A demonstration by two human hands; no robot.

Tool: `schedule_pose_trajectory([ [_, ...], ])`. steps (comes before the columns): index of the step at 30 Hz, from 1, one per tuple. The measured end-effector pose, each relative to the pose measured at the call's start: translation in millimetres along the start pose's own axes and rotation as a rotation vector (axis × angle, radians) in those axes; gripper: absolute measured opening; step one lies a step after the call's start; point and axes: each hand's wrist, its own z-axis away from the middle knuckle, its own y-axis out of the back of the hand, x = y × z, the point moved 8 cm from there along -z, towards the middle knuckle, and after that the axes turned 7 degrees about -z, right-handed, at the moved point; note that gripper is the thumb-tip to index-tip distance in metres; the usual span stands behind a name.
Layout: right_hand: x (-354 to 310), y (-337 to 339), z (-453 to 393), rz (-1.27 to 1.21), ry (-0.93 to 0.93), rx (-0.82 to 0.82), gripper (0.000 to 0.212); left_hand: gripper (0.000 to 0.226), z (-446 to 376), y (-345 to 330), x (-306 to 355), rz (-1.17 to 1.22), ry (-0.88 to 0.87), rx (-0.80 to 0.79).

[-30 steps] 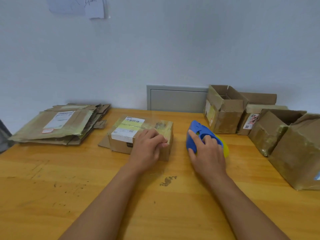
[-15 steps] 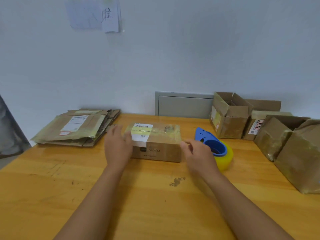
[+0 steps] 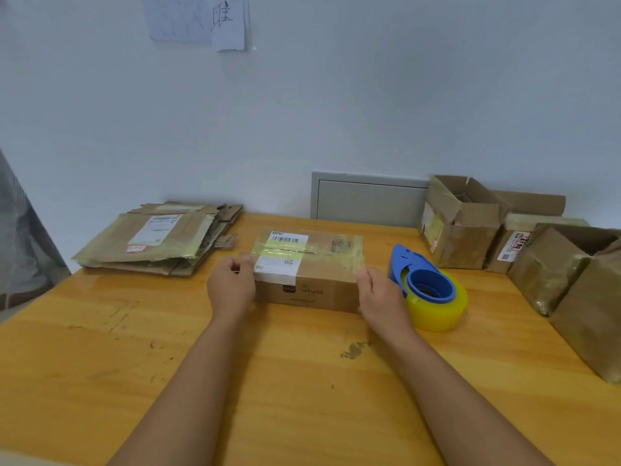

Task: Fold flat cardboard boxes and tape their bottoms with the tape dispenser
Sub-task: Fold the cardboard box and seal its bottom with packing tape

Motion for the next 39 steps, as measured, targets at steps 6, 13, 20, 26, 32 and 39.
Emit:
schedule_pose_trajectory([
  [6,0.1,5.6,7.2,0.059,0.158,0.065,0.023,0.018,9.3,3.5,9.8,0.087,-0.113,-0.028],
  [13,0.2,16.6,10.0,0.001,0.165,0.100,0.042,0.014,14.9,2.7,17.7,0.077,-0.246,-0.034],
  [20,9.6,15.2,7.4,0.120,0.111,0.048,0.041,0.029,19.3,2.3,17.2,-0.074,-0.298,0.021],
  [26,3.8,16.4,7.2,0.141,0.117,0.067,0.032,0.019,20.8,-1.4,17.9,-0.121,-0.314,0.026],
  [32,-7.1,20.1,13.4,0.171,0.200,0.109,0.033,0.018,19.8,0.2,18.7,-0.120,-0.339,0.022],
  [39,-3.5,24.5,15.8,0.023,0.195,0.134,0.033,0.052,37.4,3.3,37.0,0.013,-0.330,0.007],
])
